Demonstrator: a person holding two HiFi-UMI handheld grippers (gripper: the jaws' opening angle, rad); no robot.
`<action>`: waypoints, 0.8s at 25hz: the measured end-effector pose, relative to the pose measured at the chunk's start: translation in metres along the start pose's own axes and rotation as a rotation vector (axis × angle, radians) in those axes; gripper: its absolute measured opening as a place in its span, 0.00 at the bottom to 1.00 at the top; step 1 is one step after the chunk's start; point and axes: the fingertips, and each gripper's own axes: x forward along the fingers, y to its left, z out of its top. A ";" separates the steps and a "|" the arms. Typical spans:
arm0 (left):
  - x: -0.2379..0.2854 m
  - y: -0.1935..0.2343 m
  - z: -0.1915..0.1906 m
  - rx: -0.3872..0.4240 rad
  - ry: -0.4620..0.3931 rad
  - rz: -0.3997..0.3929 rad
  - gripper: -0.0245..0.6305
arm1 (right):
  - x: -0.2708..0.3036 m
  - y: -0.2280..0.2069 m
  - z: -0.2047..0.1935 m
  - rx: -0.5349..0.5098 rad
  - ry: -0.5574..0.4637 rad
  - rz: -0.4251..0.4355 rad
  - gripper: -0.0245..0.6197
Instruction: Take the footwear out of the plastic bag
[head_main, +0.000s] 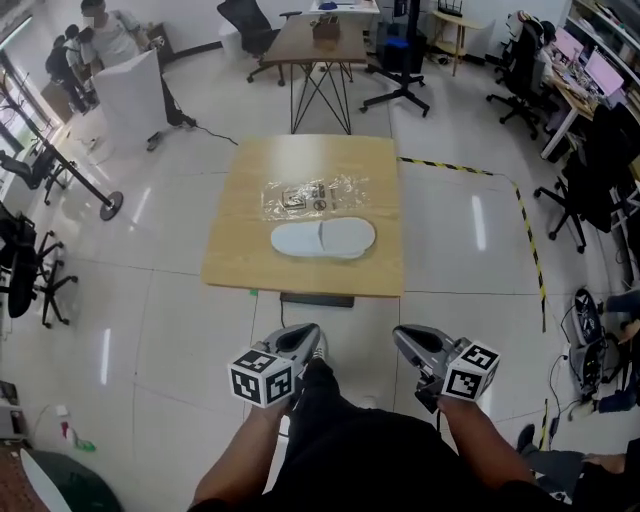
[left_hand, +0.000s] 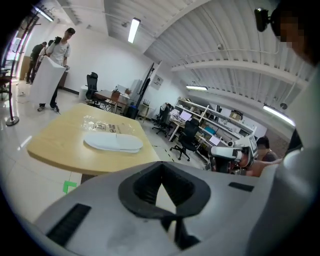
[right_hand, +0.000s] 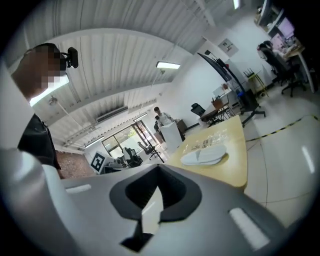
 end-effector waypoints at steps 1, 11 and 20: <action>-0.008 -0.011 -0.009 -0.002 0.001 0.007 0.05 | -0.012 0.004 -0.008 0.002 -0.003 -0.003 0.04; -0.067 -0.035 -0.057 0.044 0.086 0.095 0.05 | -0.065 0.040 -0.043 -0.036 0.003 -0.023 0.04; -0.094 -0.022 -0.042 0.109 0.070 0.050 0.05 | -0.056 0.047 -0.061 -0.091 0.052 -0.149 0.04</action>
